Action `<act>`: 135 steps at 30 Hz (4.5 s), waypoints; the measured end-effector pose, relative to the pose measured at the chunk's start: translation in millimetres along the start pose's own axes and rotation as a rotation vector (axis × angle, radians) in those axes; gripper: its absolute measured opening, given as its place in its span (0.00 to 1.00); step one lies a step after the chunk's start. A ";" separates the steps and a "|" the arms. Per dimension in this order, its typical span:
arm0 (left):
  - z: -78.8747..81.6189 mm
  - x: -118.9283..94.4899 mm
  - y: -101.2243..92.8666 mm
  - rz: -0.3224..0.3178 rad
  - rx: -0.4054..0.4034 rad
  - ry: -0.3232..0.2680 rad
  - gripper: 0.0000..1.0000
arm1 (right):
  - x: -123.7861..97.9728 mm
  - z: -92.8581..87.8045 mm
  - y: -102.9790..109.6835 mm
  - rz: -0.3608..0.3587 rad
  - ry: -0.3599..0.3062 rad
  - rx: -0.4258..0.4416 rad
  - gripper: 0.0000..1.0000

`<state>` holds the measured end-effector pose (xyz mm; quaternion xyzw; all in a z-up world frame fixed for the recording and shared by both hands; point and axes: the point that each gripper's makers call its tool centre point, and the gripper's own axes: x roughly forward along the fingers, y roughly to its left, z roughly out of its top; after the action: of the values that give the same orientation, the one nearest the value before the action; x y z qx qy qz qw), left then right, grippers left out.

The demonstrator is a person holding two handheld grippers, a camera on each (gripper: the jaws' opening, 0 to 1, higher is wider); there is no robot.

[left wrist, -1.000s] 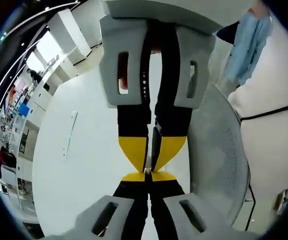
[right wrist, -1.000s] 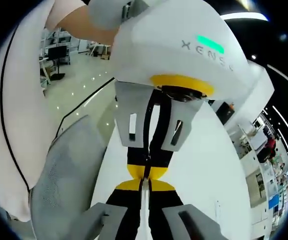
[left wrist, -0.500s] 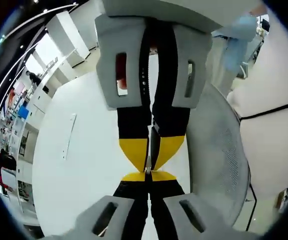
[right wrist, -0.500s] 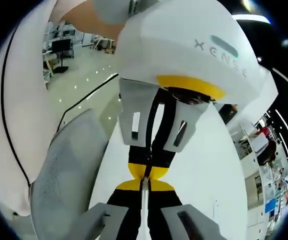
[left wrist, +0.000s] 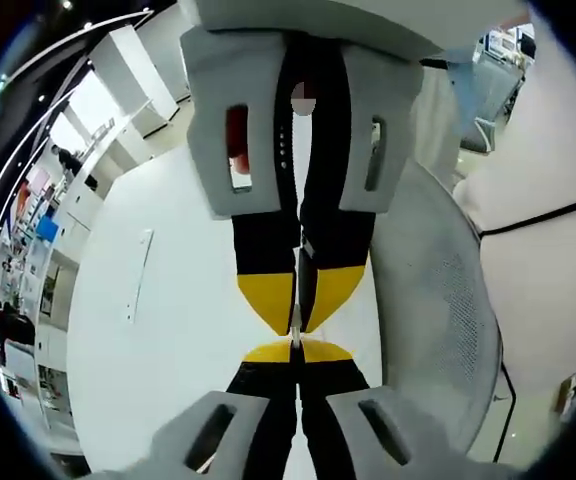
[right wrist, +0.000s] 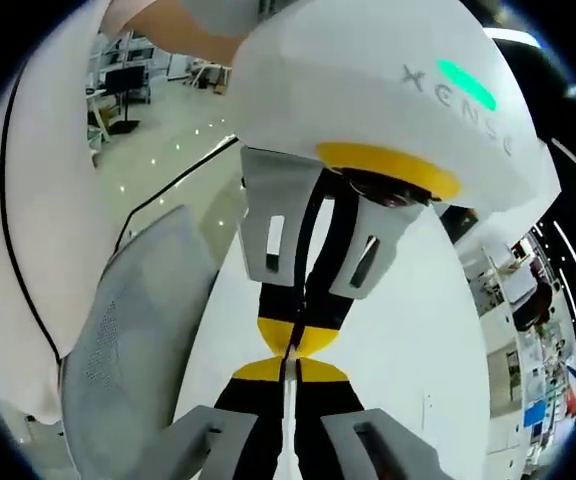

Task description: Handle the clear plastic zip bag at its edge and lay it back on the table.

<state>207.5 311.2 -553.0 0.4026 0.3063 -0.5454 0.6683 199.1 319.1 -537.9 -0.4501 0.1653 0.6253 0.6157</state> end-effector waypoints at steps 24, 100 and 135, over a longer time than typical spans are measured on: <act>6.2 -2.2 -4.0 -0.012 0.018 -0.016 0.00 | -6.5 -21.2 5.3 0.008 0.052 0.028 0.00; 5.2 -2.0 -5.0 -0.033 -0.001 -0.040 0.00 | -27.2 -44.5 8.1 0.026 0.103 0.080 0.00; 8.2 -7.9 -0.8 -0.002 -0.009 -0.070 0.00 | -47.8 -69.4 4.0 0.009 0.136 0.123 0.00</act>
<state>204.7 307.7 -542.4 0.3799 0.2858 -0.5584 0.6798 212.5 235.8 -540.2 -0.4520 0.2471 0.5848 0.6266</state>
